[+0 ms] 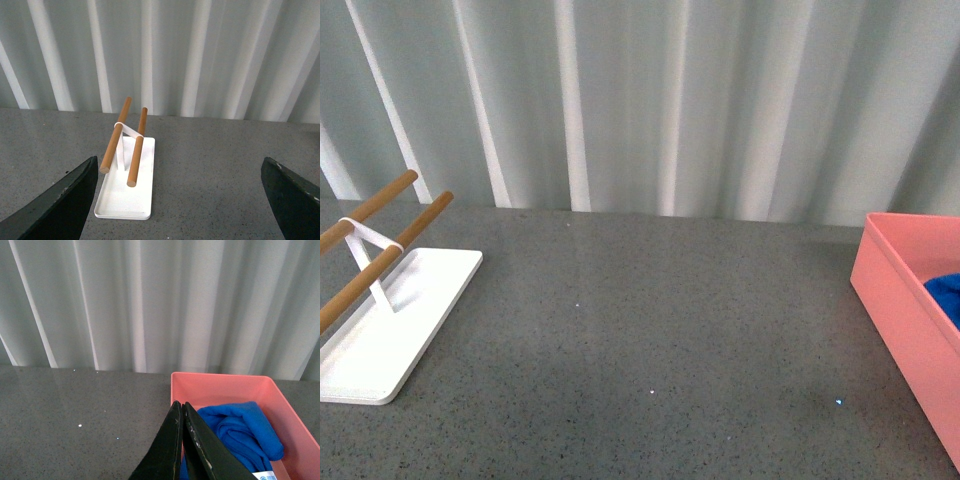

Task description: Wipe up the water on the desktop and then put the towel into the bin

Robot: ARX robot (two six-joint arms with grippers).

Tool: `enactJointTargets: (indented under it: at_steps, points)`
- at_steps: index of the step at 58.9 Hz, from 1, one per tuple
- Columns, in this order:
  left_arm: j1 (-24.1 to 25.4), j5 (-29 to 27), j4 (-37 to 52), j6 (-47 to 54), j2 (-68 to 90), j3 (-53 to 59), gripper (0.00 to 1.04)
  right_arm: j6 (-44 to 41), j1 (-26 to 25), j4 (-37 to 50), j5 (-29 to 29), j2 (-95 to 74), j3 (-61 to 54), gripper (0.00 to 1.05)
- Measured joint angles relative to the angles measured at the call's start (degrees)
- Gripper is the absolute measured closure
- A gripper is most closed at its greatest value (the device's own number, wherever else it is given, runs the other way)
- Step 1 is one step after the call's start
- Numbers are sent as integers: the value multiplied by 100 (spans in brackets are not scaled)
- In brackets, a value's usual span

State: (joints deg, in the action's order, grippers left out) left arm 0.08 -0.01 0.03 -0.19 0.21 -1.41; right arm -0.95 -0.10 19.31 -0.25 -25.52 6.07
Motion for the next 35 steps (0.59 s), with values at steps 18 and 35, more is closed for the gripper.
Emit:
enactJointTargets:
  at_steps: [18,35]
  points:
    - [0,2,0,0,0,0,7,17,0,-352,0,643,-286,101]
    - [0,2,0,0,0,0,7,22,0,-588,0,1220,-470,101]
